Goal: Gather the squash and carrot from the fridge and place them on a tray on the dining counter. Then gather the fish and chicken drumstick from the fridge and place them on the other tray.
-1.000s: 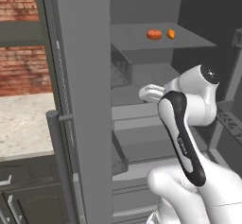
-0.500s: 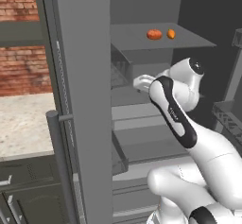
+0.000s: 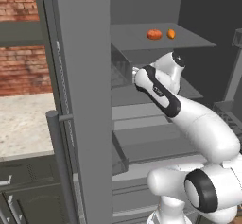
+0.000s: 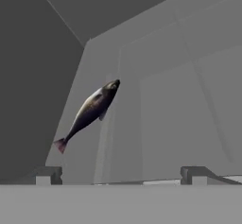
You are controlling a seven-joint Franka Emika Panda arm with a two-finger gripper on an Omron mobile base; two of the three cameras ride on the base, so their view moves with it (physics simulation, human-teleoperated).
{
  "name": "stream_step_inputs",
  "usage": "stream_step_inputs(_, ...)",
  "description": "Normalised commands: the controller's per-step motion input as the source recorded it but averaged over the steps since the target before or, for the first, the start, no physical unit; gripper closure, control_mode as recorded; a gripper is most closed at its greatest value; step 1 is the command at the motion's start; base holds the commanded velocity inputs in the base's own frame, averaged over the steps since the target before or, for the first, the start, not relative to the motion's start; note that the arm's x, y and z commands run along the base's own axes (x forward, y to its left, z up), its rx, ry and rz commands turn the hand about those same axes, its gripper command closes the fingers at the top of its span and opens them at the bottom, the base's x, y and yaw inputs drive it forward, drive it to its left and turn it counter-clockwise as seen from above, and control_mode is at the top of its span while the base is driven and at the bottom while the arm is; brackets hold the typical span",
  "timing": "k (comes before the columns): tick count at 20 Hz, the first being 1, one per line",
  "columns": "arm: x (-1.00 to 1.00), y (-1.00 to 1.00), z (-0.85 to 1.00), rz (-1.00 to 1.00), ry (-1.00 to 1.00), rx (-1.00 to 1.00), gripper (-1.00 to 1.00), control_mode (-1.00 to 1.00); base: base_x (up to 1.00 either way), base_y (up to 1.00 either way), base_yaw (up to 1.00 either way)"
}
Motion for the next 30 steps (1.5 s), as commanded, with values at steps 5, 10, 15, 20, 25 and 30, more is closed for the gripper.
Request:
stream_step_inputs(5, 0.44, 0.38, 0.0, 0.0, 0.01, 0.0, -1.0, -1.0, 0.0, 0.0, 0.0)
stream_step_inputs(10, 0.23, 0.4, 0.0, -0.01, 0.02, 0.0, -1.0, -1.0, 0.0, 0.0, 0.0)
stream_step_inputs(15, 0.17, 0.43, 0.0, 0.0, 0.02, 0.0, -1.0, -1.0, 0.0, 0.0, 0.0)
stream_step_inputs(20, 0.02, 0.26, -0.04, -0.13, 0.0, 0.0, -1.0, -1.0, 0.0, 0.0, 0.0)
stream_step_inputs(25, 0.02, 0.19, -0.1, -0.27, 0.01, 0.0, -1.0, -1.0, 0.0, 0.0, 0.0)
stream_step_inputs(30, 0.05, 0.07, -0.06, -0.23, 0.05, 0.0, -1.0, -1.0, 0.0, 0.0, 0.0)
